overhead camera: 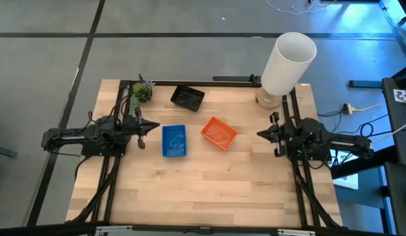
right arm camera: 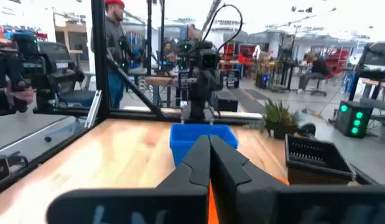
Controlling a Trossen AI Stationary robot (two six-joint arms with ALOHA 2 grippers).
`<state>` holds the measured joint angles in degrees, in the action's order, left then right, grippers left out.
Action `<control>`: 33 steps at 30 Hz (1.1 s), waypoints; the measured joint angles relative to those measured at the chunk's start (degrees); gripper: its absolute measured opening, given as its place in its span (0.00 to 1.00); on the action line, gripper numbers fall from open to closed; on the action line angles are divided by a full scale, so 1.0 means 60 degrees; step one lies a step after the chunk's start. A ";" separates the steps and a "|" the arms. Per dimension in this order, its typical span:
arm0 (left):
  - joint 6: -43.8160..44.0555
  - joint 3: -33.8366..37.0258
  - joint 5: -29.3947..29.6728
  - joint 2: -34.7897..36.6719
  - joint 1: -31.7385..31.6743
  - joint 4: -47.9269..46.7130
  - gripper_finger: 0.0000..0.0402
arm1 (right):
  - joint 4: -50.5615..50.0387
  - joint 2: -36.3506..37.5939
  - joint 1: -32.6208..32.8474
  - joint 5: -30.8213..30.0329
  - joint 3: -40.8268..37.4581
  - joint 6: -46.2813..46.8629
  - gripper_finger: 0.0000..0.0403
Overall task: Stack baskets by color
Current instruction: Return to Home Position
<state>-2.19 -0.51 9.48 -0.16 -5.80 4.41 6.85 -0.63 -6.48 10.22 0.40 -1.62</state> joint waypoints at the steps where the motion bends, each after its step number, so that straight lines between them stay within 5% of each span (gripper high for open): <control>1: 0.0055 0.0012 -0.0020 -0.0004 0.0000 -0.0102 0.00 | -0.0065 -0.0021 -0.0003 -0.0001 0.0000 -0.0019 0.00; 33: 0.0017 0.0010 -0.0132 -0.0015 -0.0002 -0.0219 0.03 | -0.0506 0.0005 -0.0005 -0.0010 0.0011 -0.0792 0.04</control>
<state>-2.09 -0.45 8.69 -0.25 -5.81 3.09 3.81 -0.60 -6.51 10.16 0.47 -6.37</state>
